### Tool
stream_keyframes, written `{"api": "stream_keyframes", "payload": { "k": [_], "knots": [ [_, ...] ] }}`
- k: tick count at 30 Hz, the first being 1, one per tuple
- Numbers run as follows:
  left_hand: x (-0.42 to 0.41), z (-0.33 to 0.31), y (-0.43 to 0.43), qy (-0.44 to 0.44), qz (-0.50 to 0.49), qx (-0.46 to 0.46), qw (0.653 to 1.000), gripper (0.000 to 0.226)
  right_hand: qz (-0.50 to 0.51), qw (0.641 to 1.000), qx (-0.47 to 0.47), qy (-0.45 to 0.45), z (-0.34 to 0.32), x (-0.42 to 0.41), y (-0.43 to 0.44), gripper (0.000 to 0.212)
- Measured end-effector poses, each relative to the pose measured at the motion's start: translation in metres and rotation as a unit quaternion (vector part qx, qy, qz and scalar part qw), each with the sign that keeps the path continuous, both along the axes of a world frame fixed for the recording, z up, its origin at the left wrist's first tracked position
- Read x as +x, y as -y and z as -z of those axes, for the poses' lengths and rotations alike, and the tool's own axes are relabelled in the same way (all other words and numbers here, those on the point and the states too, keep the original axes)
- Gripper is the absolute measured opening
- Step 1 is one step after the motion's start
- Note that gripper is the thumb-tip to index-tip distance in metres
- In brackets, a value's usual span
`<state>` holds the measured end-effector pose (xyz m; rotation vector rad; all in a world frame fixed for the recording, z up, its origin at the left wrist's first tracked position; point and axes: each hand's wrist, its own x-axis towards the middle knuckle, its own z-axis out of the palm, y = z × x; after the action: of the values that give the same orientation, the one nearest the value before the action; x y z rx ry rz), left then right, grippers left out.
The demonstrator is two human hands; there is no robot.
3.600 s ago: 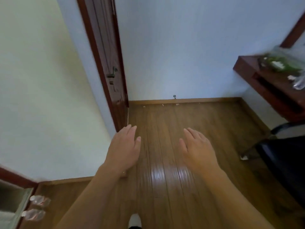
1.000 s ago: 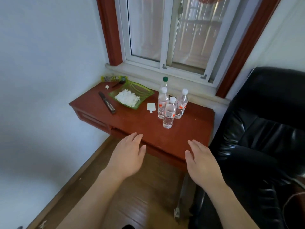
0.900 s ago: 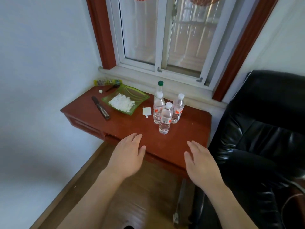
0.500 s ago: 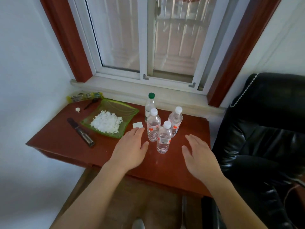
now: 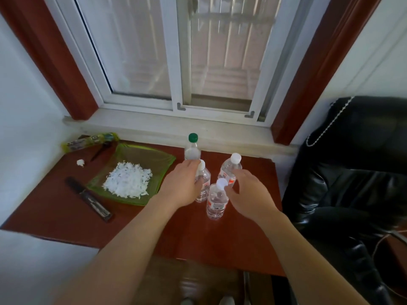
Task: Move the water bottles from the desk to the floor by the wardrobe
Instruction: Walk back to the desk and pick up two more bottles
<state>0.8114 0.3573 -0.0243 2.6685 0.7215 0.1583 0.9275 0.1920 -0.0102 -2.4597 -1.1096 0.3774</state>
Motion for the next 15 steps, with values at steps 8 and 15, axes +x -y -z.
{"api": "stream_keyframes", "payload": {
  "k": [8, 15],
  "knots": [
    [0.037, 0.02, -0.02, -0.025, 0.024, -0.003, 0.999, 0.054, -0.043, 0.998, -0.027, -0.045, 0.026, 0.015, -0.024, 0.055],
    [0.047, 0.03, -0.027, -0.007, 0.013, -0.004, 1.0, 0.036, -0.066, 0.997, -0.004, -0.026, 0.035, 0.018, -0.031, 0.014]
  ]
}}
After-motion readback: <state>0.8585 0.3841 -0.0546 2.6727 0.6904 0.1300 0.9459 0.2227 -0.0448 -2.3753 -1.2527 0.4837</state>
